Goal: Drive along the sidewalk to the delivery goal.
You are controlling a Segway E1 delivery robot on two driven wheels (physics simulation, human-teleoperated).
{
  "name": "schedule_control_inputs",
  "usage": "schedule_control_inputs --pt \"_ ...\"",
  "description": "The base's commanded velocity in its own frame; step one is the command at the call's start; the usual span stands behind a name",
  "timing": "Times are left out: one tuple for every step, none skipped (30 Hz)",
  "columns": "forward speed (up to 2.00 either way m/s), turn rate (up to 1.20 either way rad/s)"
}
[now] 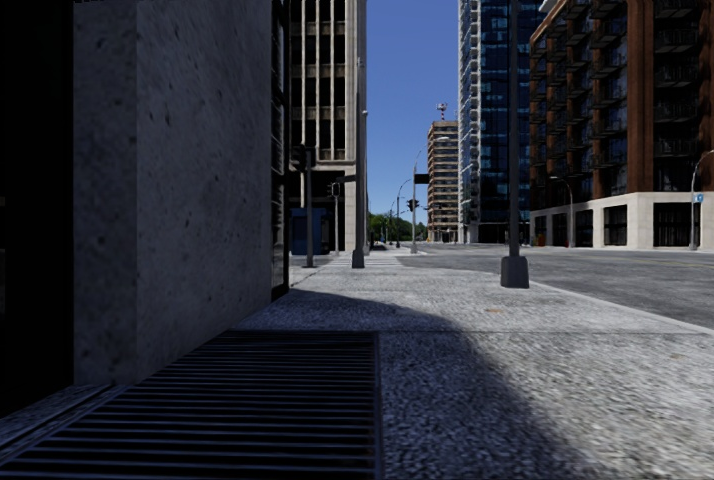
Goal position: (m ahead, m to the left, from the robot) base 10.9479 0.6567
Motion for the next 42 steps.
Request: schedule_control_inputs --pt "2.0 0.0" --pt "2.0 0.0" --pt "2.0 0.0" --pt "2.0 0.0" --pt "2.0 0.05" --pt "2.0 0.07" --pt "2.0 0.08" --pt "2.0 0.09" --pt "2.0 0.09" --pt "2.0 0.1" --pt "2.0 0.12" --pt "2.0 0.17" --pt "2.0 0.19" --pt "2.0 0.19" --pt "2.0 0.19" --pt "2.0 0.19" --pt "2.0 0.19" --pt "2.0 0.19" --pt "2.0 0.19" --pt "2.0 0.19" --pt "2.0 0.19" --pt "2.0 0.19" --pt "2.0 0.19" --pt "2.0 0.19" --pt "2.0 0.19" --pt "2.0 0.19" --pt "2.0 0.19" --pt "2.0 0.19" --pt "2.0 0.19" --pt "2.0 0.19" --pt "2.0 0.19" --pt "2.0 0.19" --pt "2.0 0.19" --pt "2.0 0.19" --pt "2.0 0.19" --pt "2.0 0.19" --pt "2.0 0.19" --pt "2.0 0.19" --pt "2.0 0.19" --pt "2.0 0.19" --pt "2.0 0.19" --pt "2.0 0.19"
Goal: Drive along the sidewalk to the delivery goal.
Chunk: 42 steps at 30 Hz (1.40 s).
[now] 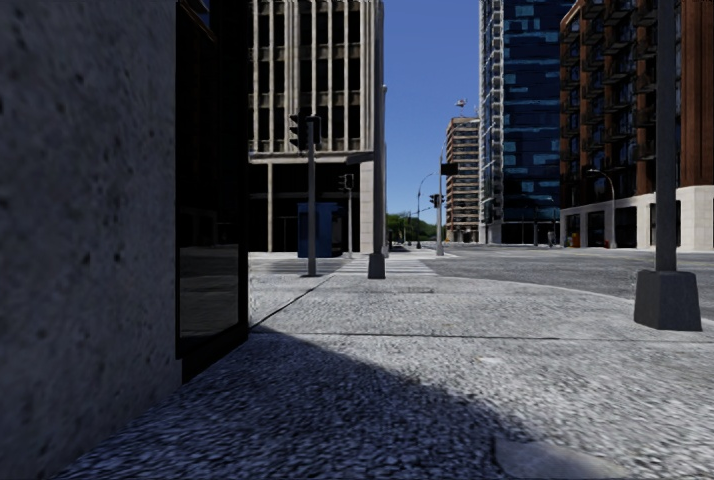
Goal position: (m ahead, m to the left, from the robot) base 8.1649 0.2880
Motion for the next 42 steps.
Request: schedule_control_inputs --pt "2.0 0.19" --pt "2.0 0.19" --pt "2.0 0.2" --pt "2.0 0.2" --pt "2.0 0.2" --pt "2.0 0.2" --pt "2.0 0.2" --pt "2.0 0.2" --pt "2.0 0.2" --pt "2.0 0.2" --pt "2.0 0.16" --pt "2.0 0.0" --pt "2.0 0.0" --pt "2.0 0.0" --pt "2.0 0.0" --pt "2.0 0.0" --pt "2.0 0.0" --pt "2.0 0.0" --pt "2.0 0.0" --pt "2.0 0.0" --pt "2.0 0.0" --pt "2.0 0.0" --pt "2.0 0.0" --pt "2.0 0.0" --pt "2.0 0.0" --pt "2.0 0.0" --pt "2.0 0.0" --pt "2.0 0.0" --pt "2.0 0.0" --pt "2.0 0.0" --pt "2.0 0.0" --pt "2.0 0.0" --pt "2.0 0.0" --pt "2.0 0.0" --pt "2.0 0.01" --pt "2.0 0.01" --pt "2.0 0.01" --pt "2.0 0.01" --pt "2.0 0.01" --pt "2.0 0.04" --pt "2.0 0.08" --pt "2.0 0.14"
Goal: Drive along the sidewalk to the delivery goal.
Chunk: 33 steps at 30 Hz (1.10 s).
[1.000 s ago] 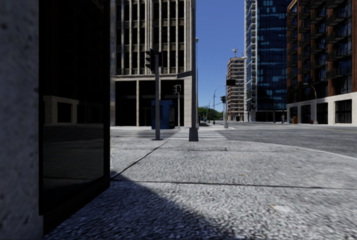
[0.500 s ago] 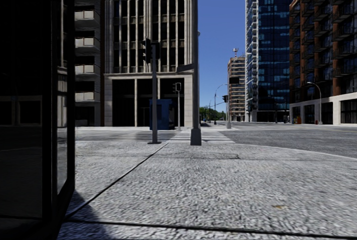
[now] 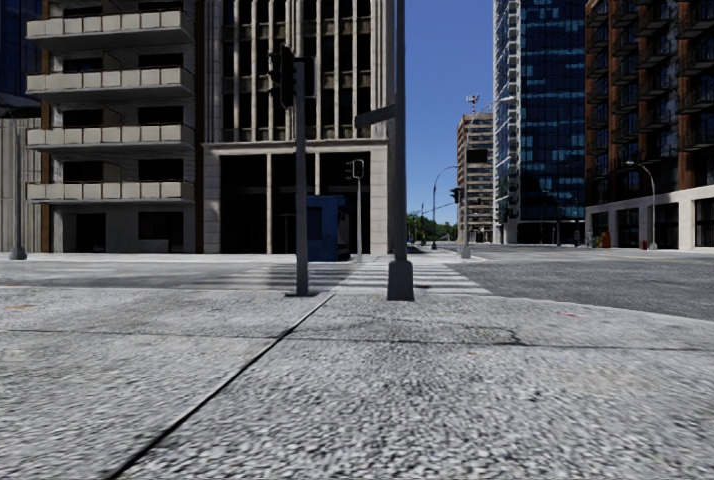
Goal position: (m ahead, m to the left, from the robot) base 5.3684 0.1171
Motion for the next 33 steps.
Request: schedule_control_inputs --pt "2.0 0.14" --pt "2.0 0.16" --pt "2.0 0.16" --pt "2.0 0.17" --pt "2.0 0.17" --pt "2.0 0.17" --pt "2.0 0.17" --pt "2.0 0.17" --pt "2.0 0.17" --pt "2.0 0.17" --pt "2.0 0.18" --pt "2.0 0.19" --pt "2.0 0.19" --pt "2.0 0.19" --pt "2.0 0.19" --pt "2.0 0.19" --pt "2.0 0.19" --pt "2.0 0.19" --pt "2.0 0.19" --pt "2.0 0.19" --pt "2.0 0.19" --pt "2.0 0.19" --pt "2.0 0.19" --pt "2.0 0.19" --pt "2.0 0.19" --pt "2.0 0.19" --pt "2.0 0.19" --pt "2.0 0.19" --pt "2.0 0.19" --pt "2.0 0.18" --pt "2.0 0.18" --pt "2.0 0.0" --pt "2.0 0.0"
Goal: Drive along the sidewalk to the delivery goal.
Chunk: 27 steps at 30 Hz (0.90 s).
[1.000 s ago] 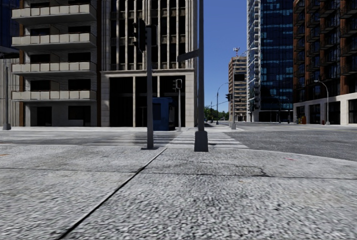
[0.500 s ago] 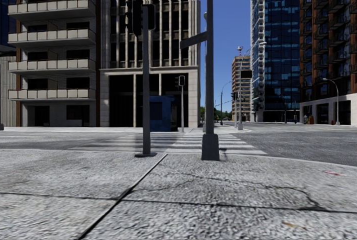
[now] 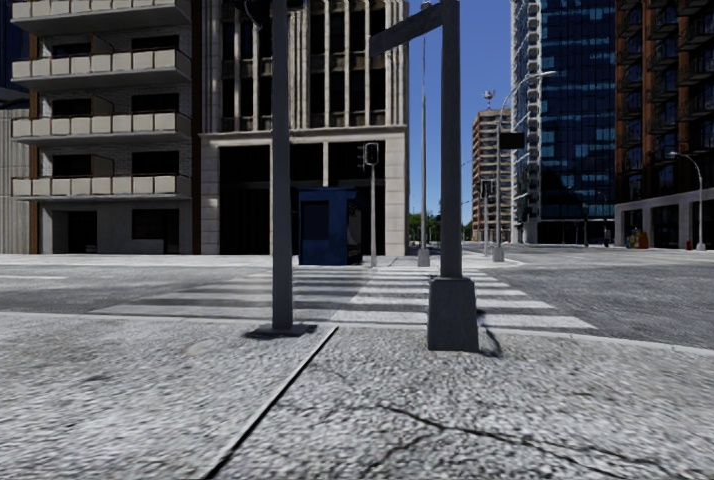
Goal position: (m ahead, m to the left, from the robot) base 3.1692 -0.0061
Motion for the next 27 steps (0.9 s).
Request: schedule_control_inputs --pt "2.0 0.0" --pt "2.0 0.0" --pt "2.0 0.0" --pt "2.0 0.0" --pt "2.0 0.0" --pt "2.0 0.0" --pt "1.3 0.0" --pt "1.3 0.0" --pt "1.12 0.0" --pt "1.02 0.0" --pt "0.98 0.0" --pt "0.98 0.0" --pt "0.98 0.0" --pt "0.98 0.0" --pt "0.98 0.0" --pt "0.98 0.0" --pt "0.98 0.0" --pt "0.98 0.0" --pt "0.98 0.0" --pt "0.98 0.0" --pt "0.98 0.0" --pt "0.98 0.0" --pt "0.98 0.0" --pt "0.98 0.0" --pt "0.98 0.0" --pt "0.98 0.0" --pt "0.98 0.0"
